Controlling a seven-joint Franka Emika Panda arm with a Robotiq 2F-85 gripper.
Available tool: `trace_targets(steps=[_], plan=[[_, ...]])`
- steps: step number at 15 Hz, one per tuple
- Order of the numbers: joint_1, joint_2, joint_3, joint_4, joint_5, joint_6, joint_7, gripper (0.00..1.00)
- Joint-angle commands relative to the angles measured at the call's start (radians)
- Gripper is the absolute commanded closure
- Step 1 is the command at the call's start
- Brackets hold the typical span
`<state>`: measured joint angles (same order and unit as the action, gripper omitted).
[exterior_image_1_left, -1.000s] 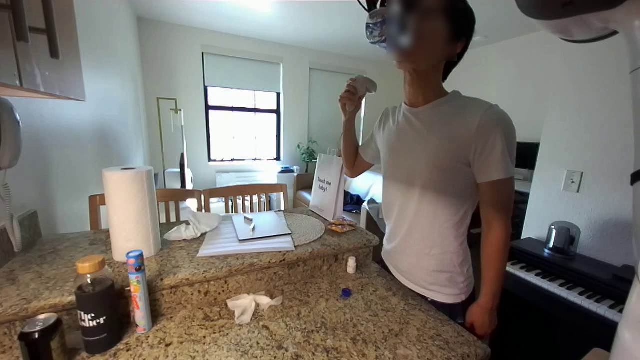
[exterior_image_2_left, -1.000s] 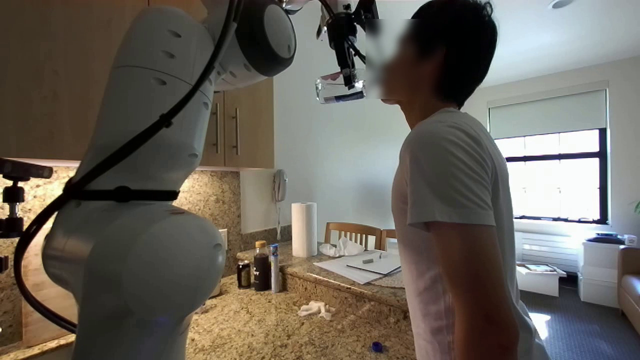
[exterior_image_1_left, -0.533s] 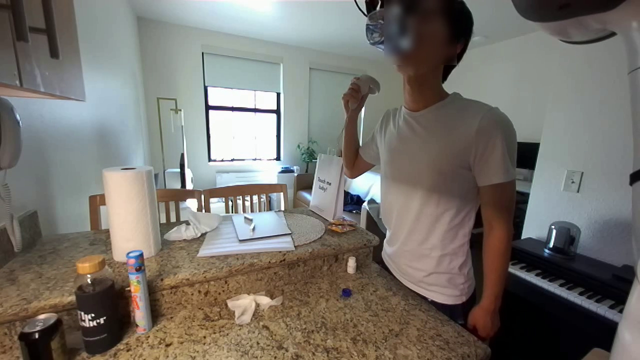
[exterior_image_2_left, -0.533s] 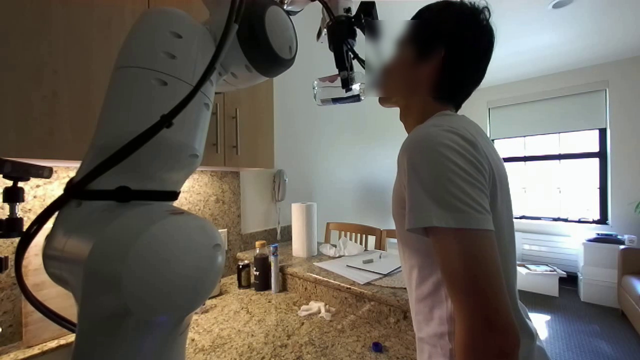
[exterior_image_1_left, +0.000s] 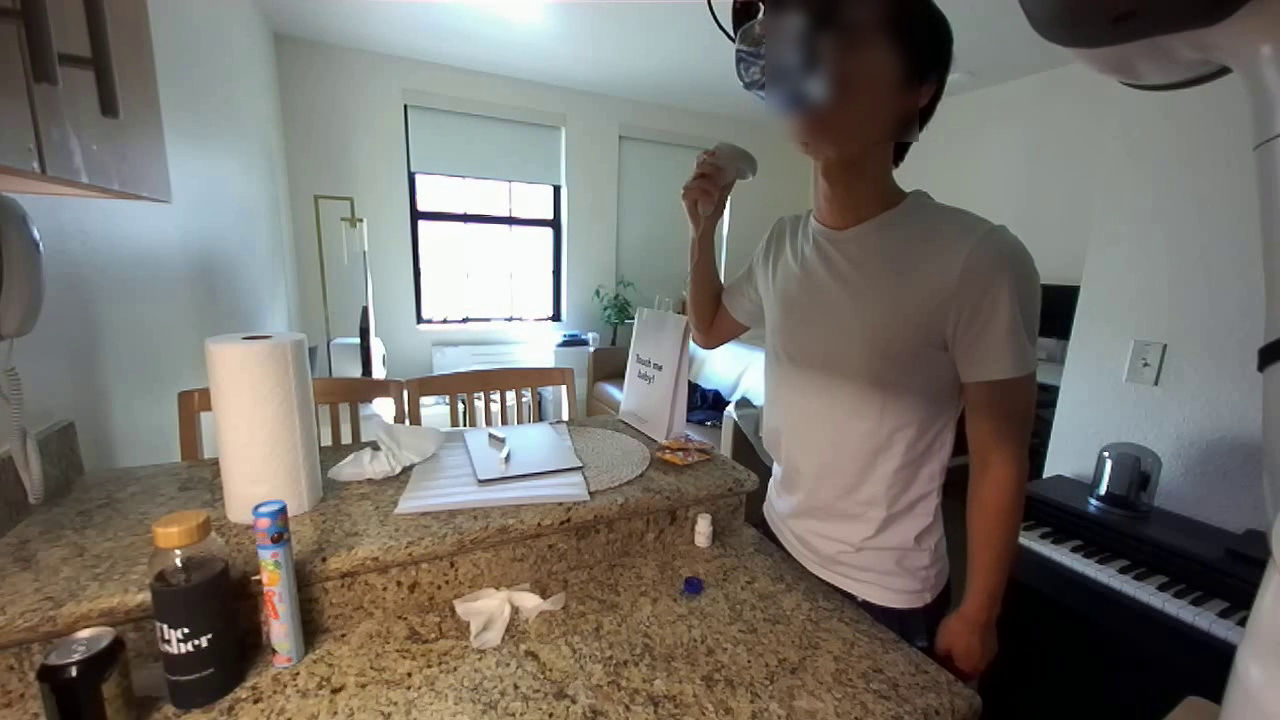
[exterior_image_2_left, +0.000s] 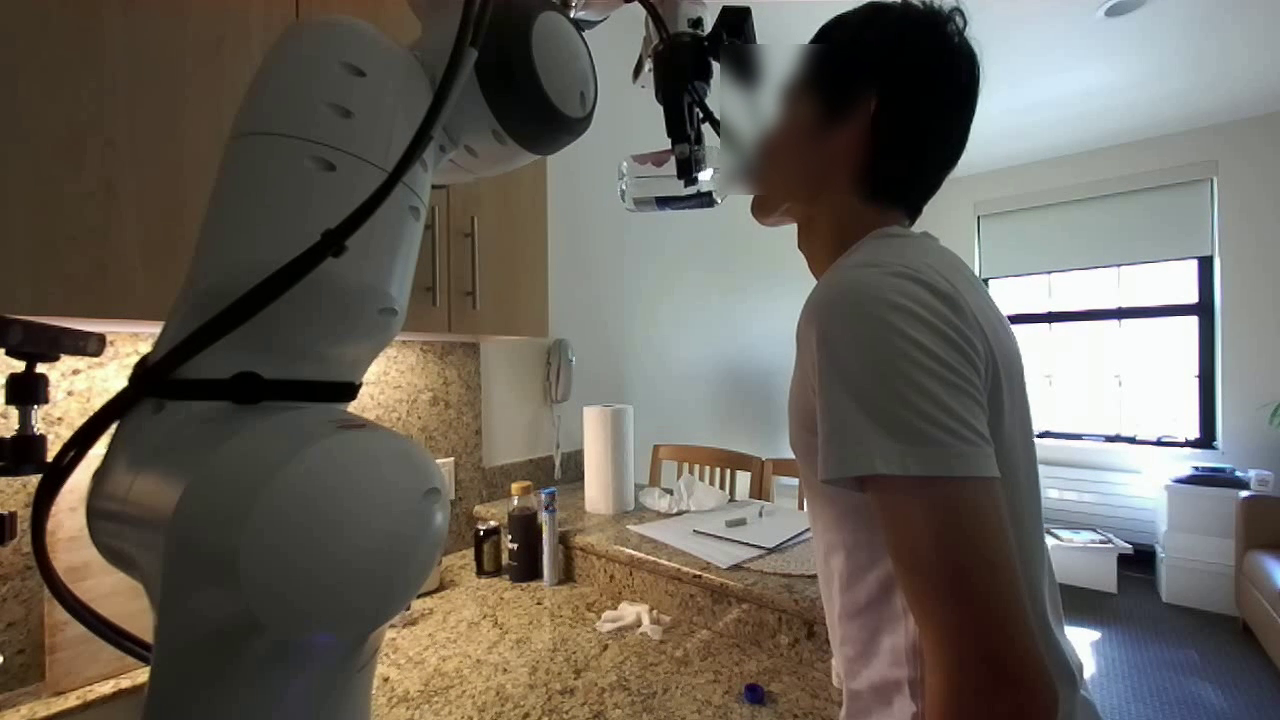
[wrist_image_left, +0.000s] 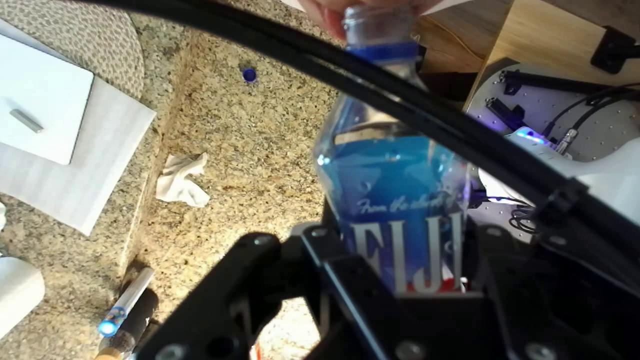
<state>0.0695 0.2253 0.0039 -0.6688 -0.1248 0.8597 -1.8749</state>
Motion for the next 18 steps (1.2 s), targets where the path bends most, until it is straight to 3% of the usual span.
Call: trace_targets(steps=[1, 2, 3, 9, 18], plan=[[0.000, 0.001, 0.000, 0.000, 0.000, 0.000, 0.000, 0.53], [0.000, 0.002, 0.000, 0.000, 0.000, 0.000, 0.000, 0.53], [0.012, -0.003, 0.001, -0.009, -0.028, 0.022, -0.006, 0.78], [0.102, -0.023, 0.002, -0.077, -0.328, 0.254, -0.088, 0.78], [0.030, -0.004, -0.069, -0.133, -0.424, 0.701, -0.056, 0.78]])
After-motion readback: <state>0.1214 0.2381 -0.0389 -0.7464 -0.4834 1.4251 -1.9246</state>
